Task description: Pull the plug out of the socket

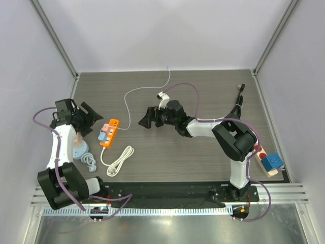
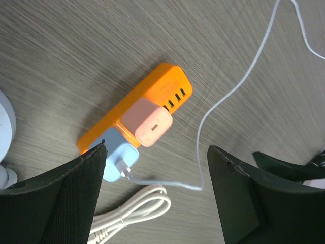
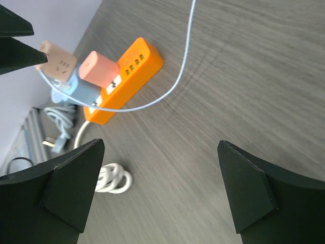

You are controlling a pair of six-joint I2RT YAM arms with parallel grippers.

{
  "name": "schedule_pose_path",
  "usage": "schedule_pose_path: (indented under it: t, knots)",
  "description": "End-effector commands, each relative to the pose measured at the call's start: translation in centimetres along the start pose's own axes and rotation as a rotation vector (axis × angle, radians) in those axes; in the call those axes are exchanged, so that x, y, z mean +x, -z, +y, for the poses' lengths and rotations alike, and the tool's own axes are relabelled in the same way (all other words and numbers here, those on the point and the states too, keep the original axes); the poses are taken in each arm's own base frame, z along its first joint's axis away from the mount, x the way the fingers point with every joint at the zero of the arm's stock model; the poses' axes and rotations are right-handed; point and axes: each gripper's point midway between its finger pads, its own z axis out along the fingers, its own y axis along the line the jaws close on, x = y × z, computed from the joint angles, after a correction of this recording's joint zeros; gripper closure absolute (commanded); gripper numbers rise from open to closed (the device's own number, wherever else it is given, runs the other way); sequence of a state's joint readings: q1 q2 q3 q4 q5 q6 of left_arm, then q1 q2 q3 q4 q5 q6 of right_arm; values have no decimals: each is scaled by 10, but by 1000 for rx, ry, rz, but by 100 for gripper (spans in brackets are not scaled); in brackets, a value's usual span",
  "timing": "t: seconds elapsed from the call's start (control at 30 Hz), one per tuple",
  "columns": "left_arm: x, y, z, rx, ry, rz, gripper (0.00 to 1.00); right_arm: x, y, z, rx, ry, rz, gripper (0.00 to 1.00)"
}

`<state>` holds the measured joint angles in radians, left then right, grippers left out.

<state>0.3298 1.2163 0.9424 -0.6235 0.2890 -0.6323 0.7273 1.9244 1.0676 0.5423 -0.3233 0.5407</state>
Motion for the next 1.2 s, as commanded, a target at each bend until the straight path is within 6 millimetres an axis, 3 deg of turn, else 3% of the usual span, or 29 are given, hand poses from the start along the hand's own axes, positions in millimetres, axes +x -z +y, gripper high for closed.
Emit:
schedule_pose_path:
  t: [0.0, 0.1, 0.27, 0.5, 0.67, 0.97, 1.17]
  knots:
    - [-22, -13, 3, -16, -76, -60, 19, -39, 8, 2, 23, 137, -102, 0]
    - [-28, -17, 6, -37, -92, -74, 18, -39, 8, -7, 72, 180, -89, 0]
    - [-35, -16, -8, -13, -153, -89, 19, -38, 8, -9, 79, 181, -89, 0]
    - [-27, -26, -25, -47, -332, 1, 15, -36, 7, -4, 46, 180, -83, 0]
    - [-21, -35, -25, -75, -430, 63, 13, -34, 9, -12, 84, 201, -77, 0]
    - [2, -48, -16, -147, -543, 134, 30, -32, 8, -9, 65, 206, -68, 0]
    - [5, -47, -7, -229, -602, 124, 33, -30, 7, -11, 67, 202, -63, 0]
